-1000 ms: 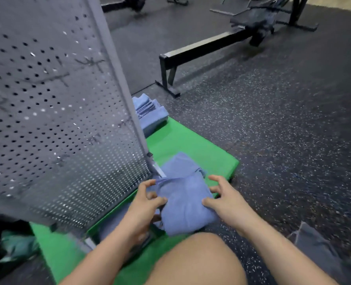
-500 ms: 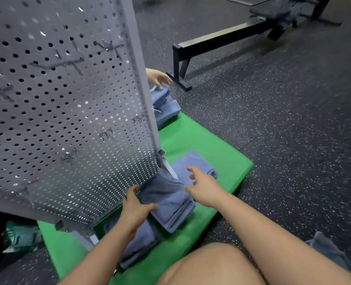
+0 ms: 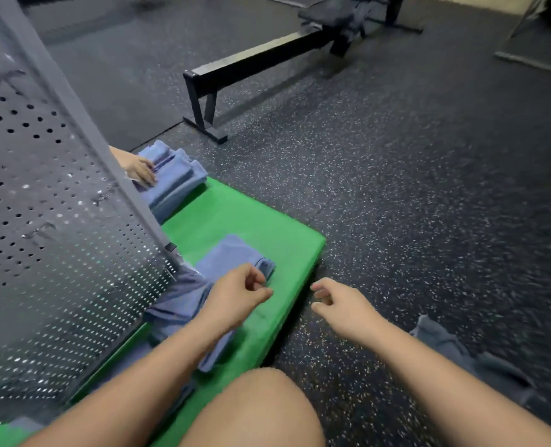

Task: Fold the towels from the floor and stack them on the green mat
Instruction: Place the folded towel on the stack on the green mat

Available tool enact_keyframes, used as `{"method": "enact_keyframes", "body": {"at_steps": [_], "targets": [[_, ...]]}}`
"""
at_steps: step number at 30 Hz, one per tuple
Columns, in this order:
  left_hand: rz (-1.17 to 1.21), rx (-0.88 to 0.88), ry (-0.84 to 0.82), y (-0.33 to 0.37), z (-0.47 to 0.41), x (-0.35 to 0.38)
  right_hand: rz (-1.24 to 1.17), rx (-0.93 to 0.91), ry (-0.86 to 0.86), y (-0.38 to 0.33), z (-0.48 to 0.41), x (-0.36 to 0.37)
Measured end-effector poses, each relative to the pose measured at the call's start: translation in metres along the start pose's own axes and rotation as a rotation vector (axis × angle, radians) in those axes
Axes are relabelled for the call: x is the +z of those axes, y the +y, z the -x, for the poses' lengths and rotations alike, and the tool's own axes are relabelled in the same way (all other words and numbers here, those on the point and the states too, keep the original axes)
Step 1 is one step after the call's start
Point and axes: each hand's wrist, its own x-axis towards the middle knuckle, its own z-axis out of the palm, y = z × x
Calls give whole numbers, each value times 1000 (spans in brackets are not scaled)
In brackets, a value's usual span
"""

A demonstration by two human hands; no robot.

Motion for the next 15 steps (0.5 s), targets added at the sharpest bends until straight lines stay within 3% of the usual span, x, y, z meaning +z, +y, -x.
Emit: {"method": "enact_keyframes", "body": {"at_steps": [7,15], "targets": [[-275,269,-352,100,-36,92,-62,140,87,121,47,-38],[-626,539,-616,165,-51,248,-52,328,181,278,99,-52]]}}
